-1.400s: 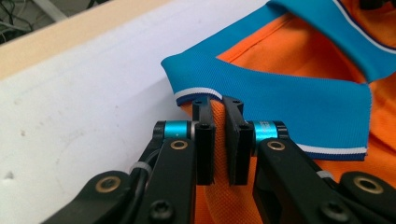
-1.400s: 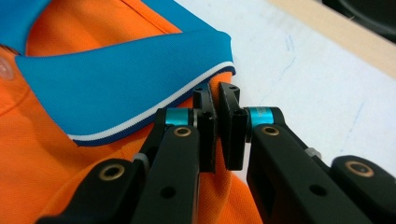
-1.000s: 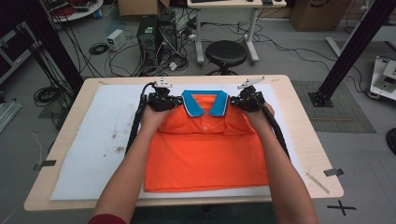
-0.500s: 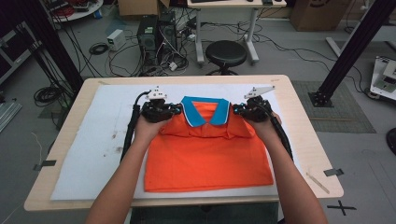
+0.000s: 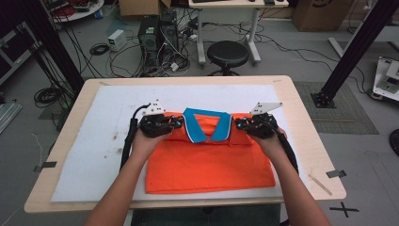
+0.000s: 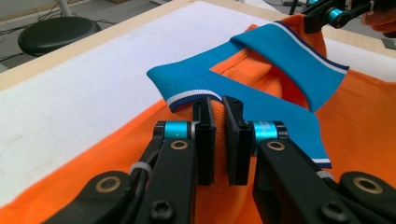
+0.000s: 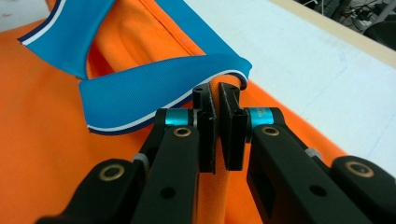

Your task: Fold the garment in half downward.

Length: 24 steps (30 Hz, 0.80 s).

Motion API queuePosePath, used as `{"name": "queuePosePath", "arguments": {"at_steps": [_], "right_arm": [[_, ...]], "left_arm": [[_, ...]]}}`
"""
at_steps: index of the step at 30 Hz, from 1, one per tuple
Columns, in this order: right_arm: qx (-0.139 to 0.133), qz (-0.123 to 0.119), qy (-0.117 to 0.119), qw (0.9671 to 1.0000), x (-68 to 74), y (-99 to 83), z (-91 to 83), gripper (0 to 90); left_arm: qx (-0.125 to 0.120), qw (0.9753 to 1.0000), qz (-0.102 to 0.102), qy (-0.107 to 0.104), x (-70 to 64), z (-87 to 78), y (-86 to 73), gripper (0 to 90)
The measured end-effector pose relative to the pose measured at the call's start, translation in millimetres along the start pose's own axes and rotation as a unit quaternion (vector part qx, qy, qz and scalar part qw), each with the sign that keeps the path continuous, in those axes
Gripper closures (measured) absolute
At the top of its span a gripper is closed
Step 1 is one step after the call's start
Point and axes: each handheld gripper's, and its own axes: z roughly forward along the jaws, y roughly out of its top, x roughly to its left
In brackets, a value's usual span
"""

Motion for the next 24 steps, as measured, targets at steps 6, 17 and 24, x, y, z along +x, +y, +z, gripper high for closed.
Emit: {"name": "queuePosePath", "arguments": {"at_steps": [6, 17, 24], "right_arm": [[0.005, -0.016, 0.004, 0.9998, 11.3, -11.4, -6.1, 86.9], [-0.024, -0.008, 0.016, 0.9995, 26.6, -32.0, -28.6, 86.9], [-0.020, -0.002, 0.026, 0.9995, 45.3, -58.1, -38.2, 86.2]], "left_arm": [[0.008, 0.9999, 0.005, -0.007, -10.0, -5.5, -12.0, 83.7], [0.005, 0.9994, 0.019, -0.030, -38.7, -22.2, -30.1, 83.6], [0.019, 0.9984, 0.003, -0.054, -55.4, -28.0, -61.3, 82.5]]}}
